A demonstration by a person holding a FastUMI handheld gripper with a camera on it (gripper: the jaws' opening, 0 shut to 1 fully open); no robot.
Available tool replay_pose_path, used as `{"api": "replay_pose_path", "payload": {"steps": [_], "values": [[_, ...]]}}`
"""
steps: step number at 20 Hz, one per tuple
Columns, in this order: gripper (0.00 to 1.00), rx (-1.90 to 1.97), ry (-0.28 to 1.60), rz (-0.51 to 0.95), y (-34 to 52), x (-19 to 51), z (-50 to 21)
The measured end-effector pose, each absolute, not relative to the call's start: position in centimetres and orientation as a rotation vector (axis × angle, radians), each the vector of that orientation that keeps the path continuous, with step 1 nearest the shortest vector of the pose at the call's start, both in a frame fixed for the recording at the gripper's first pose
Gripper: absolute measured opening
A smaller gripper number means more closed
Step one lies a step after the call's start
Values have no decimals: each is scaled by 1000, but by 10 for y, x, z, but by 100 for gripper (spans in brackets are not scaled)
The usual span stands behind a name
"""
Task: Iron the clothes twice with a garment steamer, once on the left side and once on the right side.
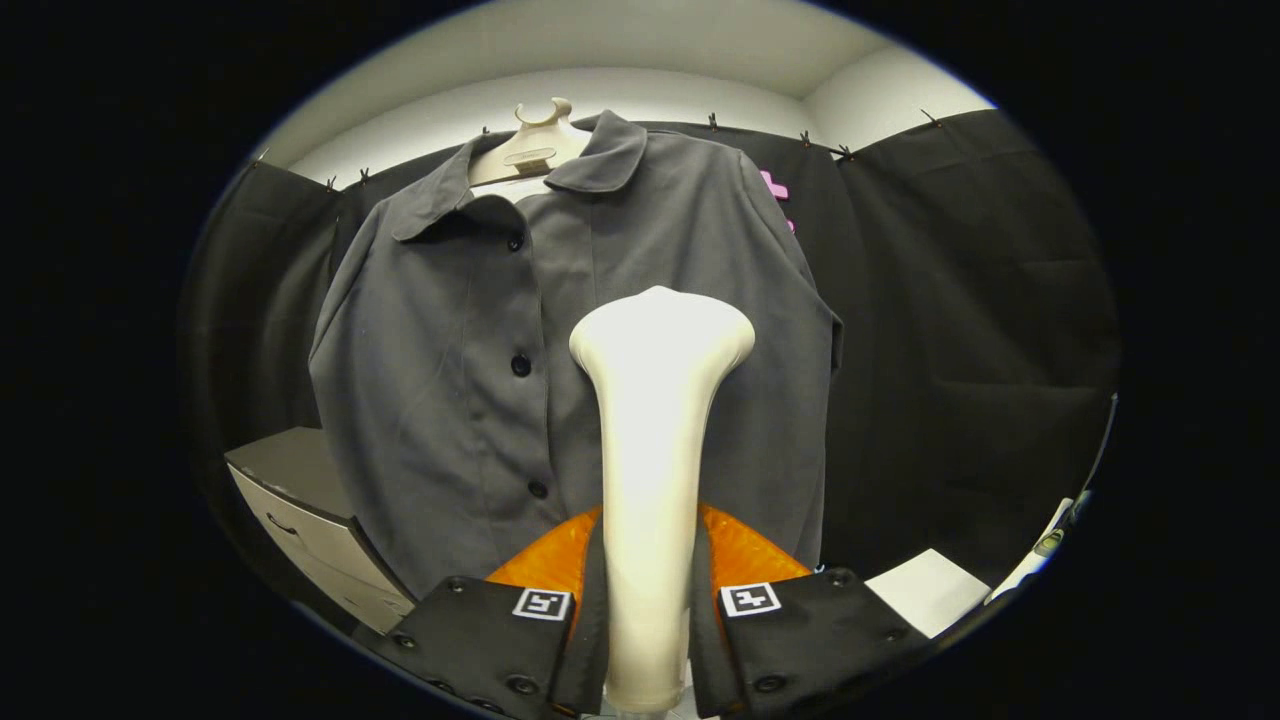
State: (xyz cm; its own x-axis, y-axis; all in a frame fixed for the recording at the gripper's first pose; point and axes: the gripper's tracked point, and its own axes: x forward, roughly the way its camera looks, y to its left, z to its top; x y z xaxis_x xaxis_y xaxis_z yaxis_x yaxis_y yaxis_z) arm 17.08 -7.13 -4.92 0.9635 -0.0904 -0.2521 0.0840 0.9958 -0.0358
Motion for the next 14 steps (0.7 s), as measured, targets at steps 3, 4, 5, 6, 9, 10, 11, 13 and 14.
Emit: {"api": "replay_pose_path", "payload": {"steps": [3, 4, 5, 6, 9, 10, 11, 13, 14], "values": [[41, -12, 282, -91, -70, 169, -62], [41, -7, 291, -92, -70, 167, -68], [41, -1, 302, -94, -71, 162, -75], [41, 3, 310, -96, -72, 158, -81], [41, 5, 342, -110, -77, 147, -102], [41, 8, 351, -114, -78, 144, -108], [41, 12, 362, -118, -80, 141, -114], [41, 19, 380, -126, -83, 136, -125], [41, 22, 391, -129, -84, 133, -131]]}}
